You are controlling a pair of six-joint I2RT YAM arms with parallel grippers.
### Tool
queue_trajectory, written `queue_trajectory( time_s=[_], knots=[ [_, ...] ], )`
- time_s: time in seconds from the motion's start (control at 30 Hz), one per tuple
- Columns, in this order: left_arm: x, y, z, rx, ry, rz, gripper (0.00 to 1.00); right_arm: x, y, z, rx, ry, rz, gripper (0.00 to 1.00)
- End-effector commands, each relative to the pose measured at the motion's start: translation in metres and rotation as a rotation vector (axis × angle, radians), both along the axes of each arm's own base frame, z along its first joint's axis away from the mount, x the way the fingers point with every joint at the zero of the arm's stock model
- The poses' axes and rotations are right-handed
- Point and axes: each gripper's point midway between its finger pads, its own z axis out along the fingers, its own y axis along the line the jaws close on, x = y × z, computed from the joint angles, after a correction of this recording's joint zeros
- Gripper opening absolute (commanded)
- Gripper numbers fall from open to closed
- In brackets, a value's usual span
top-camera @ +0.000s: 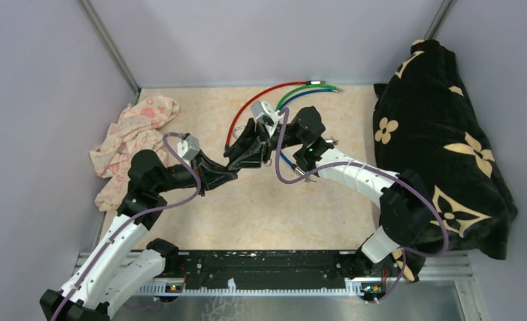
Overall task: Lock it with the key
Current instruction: Lock the lock.
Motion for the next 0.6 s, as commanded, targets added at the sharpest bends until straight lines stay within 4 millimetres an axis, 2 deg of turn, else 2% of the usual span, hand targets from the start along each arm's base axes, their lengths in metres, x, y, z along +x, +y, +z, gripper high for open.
queue_trajectory(
  time_s=[0.0,0.1,0.3,0.57],
  knots=[
    [-0.078,-0.007,0.079,-0.143,-0.337,-0.356,0.0,-0.021,0.047,-0.098,-0.24,0.112,-0.025,0.0],
    [-0.058,-0.002,0.082,-0.144,-0.34,-0.237,0.0,-0.02,0.037,-0.102,-0.256,0.114,-0.048,0.0],
    [-0.034,0.007,0.095,-0.18,-0.355,-0.084,0.0,-0.021,0.025,-0.109,-0.263,0.123,-0.09,0.0],
    [-0.032,0.01,0.108,-0.219,-0.371,-0.082,0.0,-0.027,0.03,-0.121,-0.24,0.167,-0.101,0.0]
  ],
)
